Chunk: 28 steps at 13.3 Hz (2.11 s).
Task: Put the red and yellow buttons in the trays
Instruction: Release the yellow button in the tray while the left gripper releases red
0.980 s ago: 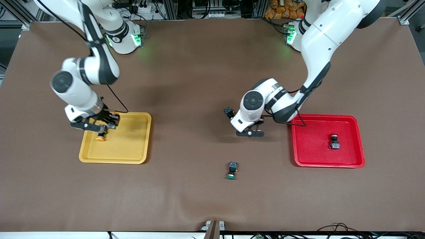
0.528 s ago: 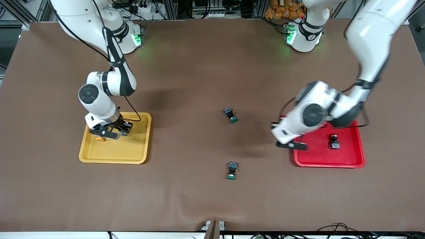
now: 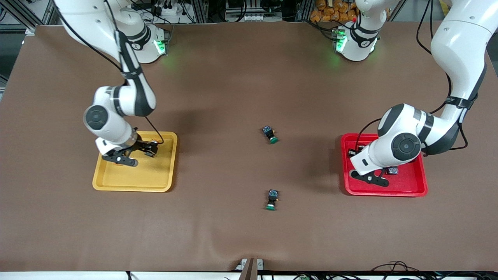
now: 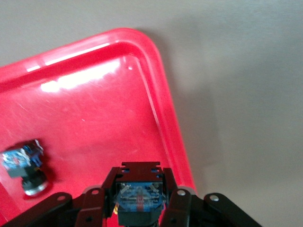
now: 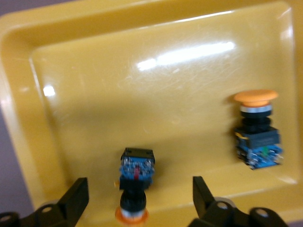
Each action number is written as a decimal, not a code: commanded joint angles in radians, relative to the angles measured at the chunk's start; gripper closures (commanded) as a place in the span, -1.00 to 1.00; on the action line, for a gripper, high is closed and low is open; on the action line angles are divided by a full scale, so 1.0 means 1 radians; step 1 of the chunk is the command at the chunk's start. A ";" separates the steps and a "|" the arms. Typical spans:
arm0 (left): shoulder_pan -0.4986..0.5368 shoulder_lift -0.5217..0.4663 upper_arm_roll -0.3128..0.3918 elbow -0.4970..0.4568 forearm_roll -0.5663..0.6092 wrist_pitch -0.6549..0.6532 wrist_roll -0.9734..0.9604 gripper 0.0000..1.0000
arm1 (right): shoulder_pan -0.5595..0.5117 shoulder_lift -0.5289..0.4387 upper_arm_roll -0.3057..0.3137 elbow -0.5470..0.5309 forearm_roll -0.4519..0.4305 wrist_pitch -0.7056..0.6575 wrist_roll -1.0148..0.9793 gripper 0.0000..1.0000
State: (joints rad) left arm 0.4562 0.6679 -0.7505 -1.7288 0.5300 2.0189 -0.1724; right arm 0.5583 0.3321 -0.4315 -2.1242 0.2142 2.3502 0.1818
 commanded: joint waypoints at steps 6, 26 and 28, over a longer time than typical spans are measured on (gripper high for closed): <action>0.059 0.088 0.033 -0.008 0.036 0.110 0.067 0.57 | -0.129 -0.361 -0.056 0.260 -0.157 -0.596 -0.166 -1.00; 0.067 -0.162 -0.145 0.368 -0.107 -0.563 0.065 -1.00 | -0.623 -0.352 0.458 0.477 -0.208 -0.735 -0.272 -1.00; 0.067 -0.256 -0.148 0.373 -0.107 -0.580 0.065 -1.00 | -0.585 -0.383 0.442 0.426 -0.216 -0.729 -0.306 -1.00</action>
State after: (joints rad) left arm 0.5184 0.4806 -0.8923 -1.3674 0.4363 1.4701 -0.1107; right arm -0.0415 -0.0162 0.0039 -1.6487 0.0303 1.6194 -0.0924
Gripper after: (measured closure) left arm 0.000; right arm 0.000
